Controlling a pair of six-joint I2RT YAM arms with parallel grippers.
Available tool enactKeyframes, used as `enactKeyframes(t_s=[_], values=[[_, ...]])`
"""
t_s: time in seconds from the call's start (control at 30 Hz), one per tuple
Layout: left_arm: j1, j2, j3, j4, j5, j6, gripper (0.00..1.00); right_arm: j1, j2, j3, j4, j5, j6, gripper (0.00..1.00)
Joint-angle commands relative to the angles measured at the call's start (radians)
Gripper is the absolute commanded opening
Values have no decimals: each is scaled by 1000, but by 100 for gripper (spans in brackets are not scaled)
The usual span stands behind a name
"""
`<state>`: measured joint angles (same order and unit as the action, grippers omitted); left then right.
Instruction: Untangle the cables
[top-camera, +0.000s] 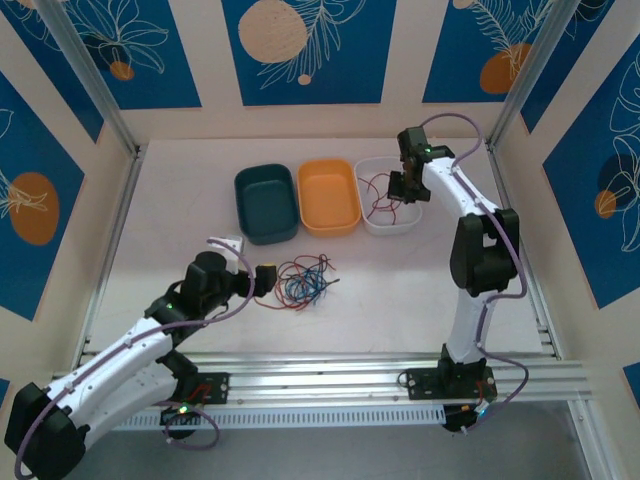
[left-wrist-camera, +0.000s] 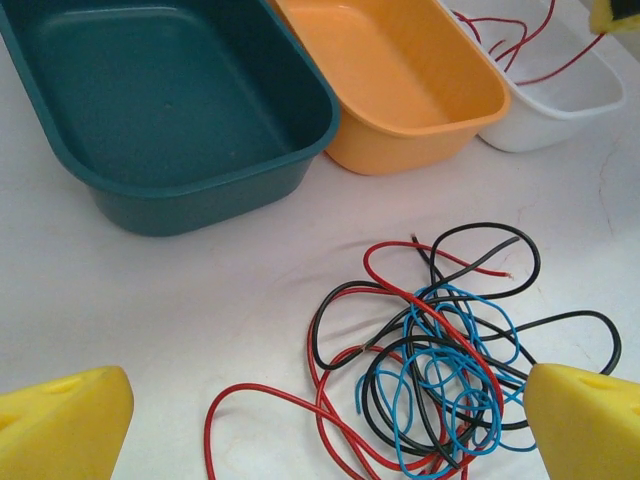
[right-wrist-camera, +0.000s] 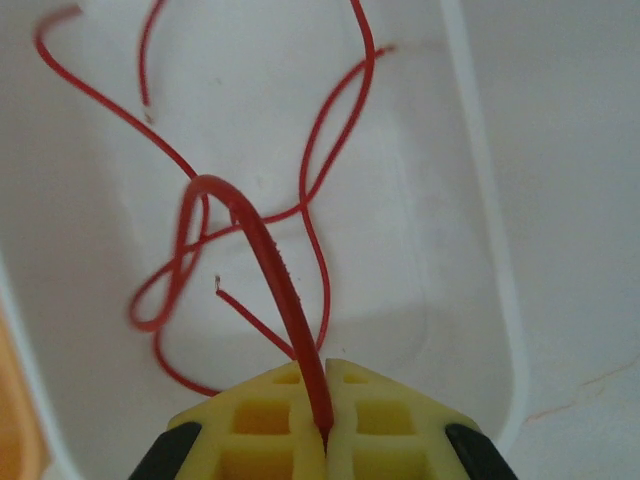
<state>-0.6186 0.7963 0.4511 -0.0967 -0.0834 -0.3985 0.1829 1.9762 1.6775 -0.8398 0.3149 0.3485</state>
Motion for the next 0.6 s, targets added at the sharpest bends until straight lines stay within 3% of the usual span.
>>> enactKeyframes(t_s=[0.0, 0.4, 0.57], values=[[-2, 6, 20, 12, -4, -22, 100, 4, 27, 42, -49, -5, 0, 0], [-2, 11, 14, -1, -9, -54, 100, 0, 123, 86, -84, -6, -2, 0], [-2, 14, 26, -24, -22, -54, 100, -9, 72, 69, -78, -30, -7, 16]])
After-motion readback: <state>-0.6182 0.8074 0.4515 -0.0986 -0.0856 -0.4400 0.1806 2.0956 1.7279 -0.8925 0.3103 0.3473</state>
